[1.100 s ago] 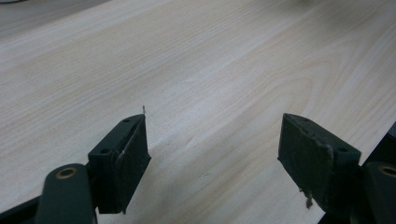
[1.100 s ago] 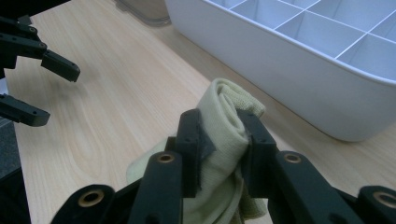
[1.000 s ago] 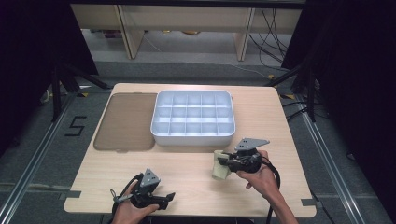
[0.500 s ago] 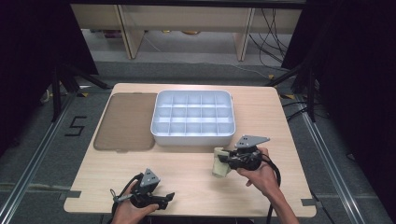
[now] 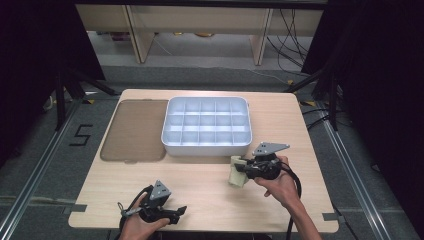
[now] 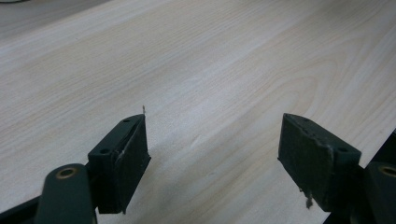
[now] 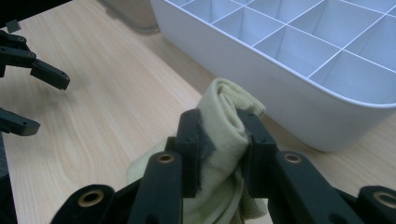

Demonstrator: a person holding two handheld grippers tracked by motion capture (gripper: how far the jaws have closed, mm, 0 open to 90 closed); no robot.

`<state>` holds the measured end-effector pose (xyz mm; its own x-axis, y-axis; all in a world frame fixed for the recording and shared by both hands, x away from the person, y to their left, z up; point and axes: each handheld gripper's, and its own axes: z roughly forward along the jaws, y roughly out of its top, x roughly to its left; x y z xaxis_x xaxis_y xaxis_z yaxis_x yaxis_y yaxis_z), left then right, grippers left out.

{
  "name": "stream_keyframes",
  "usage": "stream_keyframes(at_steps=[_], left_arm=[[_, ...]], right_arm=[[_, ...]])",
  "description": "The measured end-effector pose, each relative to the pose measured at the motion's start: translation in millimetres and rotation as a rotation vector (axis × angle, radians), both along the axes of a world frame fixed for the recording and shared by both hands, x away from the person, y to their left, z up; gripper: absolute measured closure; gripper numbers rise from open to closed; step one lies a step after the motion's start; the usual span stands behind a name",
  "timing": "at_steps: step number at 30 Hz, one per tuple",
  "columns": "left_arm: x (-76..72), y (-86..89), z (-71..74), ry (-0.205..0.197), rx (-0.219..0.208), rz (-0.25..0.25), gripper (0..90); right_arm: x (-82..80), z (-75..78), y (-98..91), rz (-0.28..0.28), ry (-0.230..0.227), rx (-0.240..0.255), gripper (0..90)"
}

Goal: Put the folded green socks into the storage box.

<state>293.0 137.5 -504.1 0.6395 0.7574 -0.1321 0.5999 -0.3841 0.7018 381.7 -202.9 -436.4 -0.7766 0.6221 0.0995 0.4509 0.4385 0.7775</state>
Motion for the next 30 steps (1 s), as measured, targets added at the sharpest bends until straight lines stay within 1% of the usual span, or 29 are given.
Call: stream_keyframes(at_steps=[3, 4, 5, 6, 7, 8, 9, 10, 11, 12, 13, 14, 15, 16, 17, 18, 19, 20, 21, 22, 23, 24, 25, 26, 27, 28, 29, 30], left_arm=[[-0.2, -0.5, 0.0, 0.000, 0.002, 0.003, 23.6], [-0.5, -0.3, 0.5, 0.004, 0.000, -0.009, 23.6], [-0.5, 0.1, 1.3, 0.003, 0.014, -0.018, 23.6], [0.2, 0.3, 1.6, -0.003, 0.023, -0.031, 23.6], [0.1, 0.2, 1.8, -0.001, 0.023, -0.030, 23.6], [0.1, 0.2, 1.8, -0.004, 0.019, -0.030, 23.6], [0.2, 0.2, 2.2, -0.004, 0.019, -0.027, 23.6], [0.4, 0.4, 2.6, -0.004, 0.019, -0.026, 23.6], [0.7, 0.6, 2.7, -0.005, 0.022, -0.028, 23.6], [0.9, 0.5, 2.6, -0.004, 0.022, -0.028, 23.6], [1.1, 0.3, 2.5, -0.004, 0.024, -0.029, 23.6], [1.7, 0.1, 2.4, -0.008, 0.026, -0.035, 23.6], [1.5, -1.4, 1.5, -0.009, 0.010, -0.021, 23.6], [1.0, -2.5, 1.0, -0.008, 0.003, -0.008, 23.6], [1.1, -1.8, 1.8, 0.001, 0.012, -0.022, 23.6], [1.3, -2.2, 1.6, -0.003, 0.011, -0.023, 23.6], [1.4, -1.9, 1.7, -0.002, 0.015, -0.024, 23.6], [1.6, -2.6, 0.8, -0.004, 0.008, -0.012, 23.6], [1.6, -3.1, 0.3, 0.001, 0.003, -0.008, 23.6], [2.0, -1.7, 0.7, 0.007, 0.015, -0.026, 23.6], [1.7, -2.3, 0.4, 0.005, 0.008, -0.019, 23.6], [1.5, -2.0, 0.7, 0.003, 0.013, -0.020, 23.6], [2.0, -1.5, 0.9, -0.001, 0.014, -0.027, 23.6], [2.2, -1.8, 0.7, -0.007, 0.013, -0.016, 23.6], [2.2, -1.6, 1.1, -0.006, 0.014, -0.018, 23.6], [2.5, -1.3, 1.0, -0.012, 0.016, -0.020, 23.5], [2.0, -2.0, 0.3, -0.003, 0.007, -0.009, 23.5], [2.3, -2.0, -0.3, -0.005, 0.004, -0.009, 23.5]], right_arm=[[-0.4, 0.8, 1.4, -0.004, 0.014, -0.004, 72.4], [-0.1, 0.9, 1.6, -0.007, 0.014, -0.007, 72.4], [0.8, 1.2, 1.3, -0.008, 0.006, -0.011, 72.5], [0.8, 0.8, 2.4, -0.011, 0.017, -0.007, 72.5], [2.2, 2.0, 1.8, -0.014, 0.016, -0.020, 72.4], [3.2, 2.7, 1.6, -0.007, 0.013, -0.021, 72.5], [3.2, 4.6, 1.2, -0.013, 0.016, -0.023, 72.4], [4.0, 6.1, 0.9, -0.012, 0.004, -0.021, 72.4], [4.2, 9.1, 0.1, -0.016, 0.008, -0.026, 72.4], [5.1, 10.2, -0.3, -0.003, 0.003, -0.029, 72.4], [5.0, 12.5, -1.0, -0.018, 0.004, -0.035, 72.4], [6.1, 13.4, -1.3, -0.018, -0.005, -0.035, 72.4], [6.3, 15.7, -1.9, -0.024, 0.005, -0.043, 72.4], [7.0, 16.3, -2.0, -0.024, 0.002, -0.039, 72.4], [7.6, 17.5, -2.2, -0.030, 0.007, -0.044, 72.5], [9.1, 18.2, -2.6, -0.025, 0.000, -0.045, 72.4], [9.4, 19.5, -2.7, -0.033, 0.007, -0.052, 72.4], [10.8, 20.0, -3.0, -0.030, -0.002, -0.053, 72.4], [11.5, 20.9, -3.2, -0.032, 0.004, -0.057, 72.4], [11.7, 21.3, -2.8, -0.044, 0.006, -0.055, 72.4], [13.5, 22.1, -3.5, -0.031, 0.002, -0.058, 72.4], [14.1, 23.2, -3.3, -0.038, 0.004, -0.058, 72.4], [15.6, 23.9, -3.4, -0.032, 0.001, -0.062, 72.4], [15.7, 25.5, -2.9, -0.043, 0.014, -0.061, 72.4], [16.8, 26.7, -2.6, -0.041, 0.016, -0.061, 72.5], [18.1, 27.1, -2.4, -0.041, 0.004, -0.058, 72.4], [19.2, 28.6, -2.6, -0.039, 0.006, -0.067, 72.4], [20.0, 29.8, -2.5, -0.045, 0.012, -0.067, 72.4]])
